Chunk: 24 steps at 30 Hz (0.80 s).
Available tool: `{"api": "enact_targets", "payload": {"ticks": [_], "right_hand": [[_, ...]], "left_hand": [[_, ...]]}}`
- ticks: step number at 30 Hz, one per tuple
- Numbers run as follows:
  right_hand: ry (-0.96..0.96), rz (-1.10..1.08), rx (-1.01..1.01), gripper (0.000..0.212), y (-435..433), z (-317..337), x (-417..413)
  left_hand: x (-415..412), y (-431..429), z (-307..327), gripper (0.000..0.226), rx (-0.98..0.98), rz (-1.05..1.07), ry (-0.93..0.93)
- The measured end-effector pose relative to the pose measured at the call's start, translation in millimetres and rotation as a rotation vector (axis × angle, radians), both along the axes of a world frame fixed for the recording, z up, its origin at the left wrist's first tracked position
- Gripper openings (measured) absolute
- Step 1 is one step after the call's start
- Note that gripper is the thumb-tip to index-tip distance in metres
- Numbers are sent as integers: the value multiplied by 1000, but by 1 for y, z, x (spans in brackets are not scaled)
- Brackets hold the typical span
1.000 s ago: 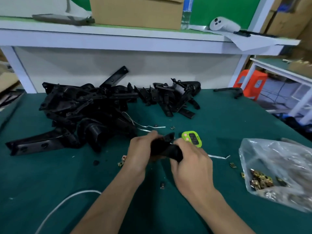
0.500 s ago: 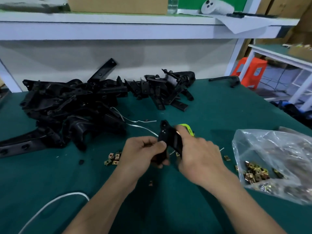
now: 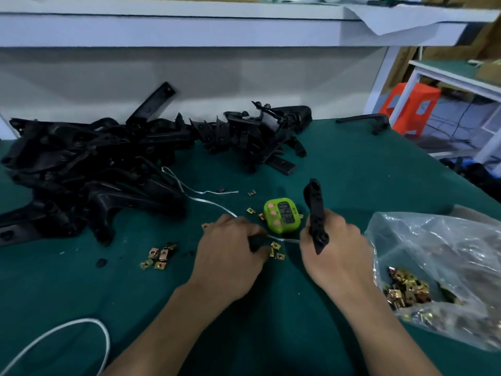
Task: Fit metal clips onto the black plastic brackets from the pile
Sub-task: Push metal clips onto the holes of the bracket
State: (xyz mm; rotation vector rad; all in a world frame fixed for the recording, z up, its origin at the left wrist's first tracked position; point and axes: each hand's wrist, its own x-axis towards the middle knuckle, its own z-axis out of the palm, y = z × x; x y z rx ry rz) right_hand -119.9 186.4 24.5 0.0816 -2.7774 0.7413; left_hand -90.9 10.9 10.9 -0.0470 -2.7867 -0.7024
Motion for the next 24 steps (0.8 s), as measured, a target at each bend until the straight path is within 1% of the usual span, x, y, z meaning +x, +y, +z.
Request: {"api": "enact_targets", "payload": {"ticks": [2, 3, 7, 9, 12, 14, 18, 20, 21, 23, 24], "right_hand": [[-14, 12, 20, 28, 0, -3, -3], [-30, 18, 22, 27, 0, -4, -5], [-77, 35, -2, 16, -3, -8, -7], [-81, 39, -8, 12, -5, -9, -8], [-89, 49, 4, 12, -7, -9, -8], [-87, 47, 16, 13, -8, -10, -7], [-75, 36, 12, 18, -7, -9, -6], [-72, 42, 32, 22, -7, -10, -5], [-70, 47, 47, 23, -7, -10, -4], [-62, 66, 66, 21, -9, -12, -2], [-60, 80, 80, 17, -10, -13, -1]], "left_hand": [[-7, 11, 2, 23, -95, -42, -3], [-8, 14, 2, 21, -99, -47, 3], [-8, 15, 1, 15, -56, -50, 6], [-9, 10, 1, 13, -19, -88, -57], [-10, 4, -1, 12, 38, -88, -136], [-9, 7, -4, 8, 104, -48, -105], [0, 11, -2, 21, 206, 69, 55], [2, 5, 5, 32, 324, 145, 78], [4, 2, 8, 39, 433, 172, 53], [12, -6, 11, 46, 759, 192, -60], [17, -9, 11, 44, 948, 183, -123]]}}
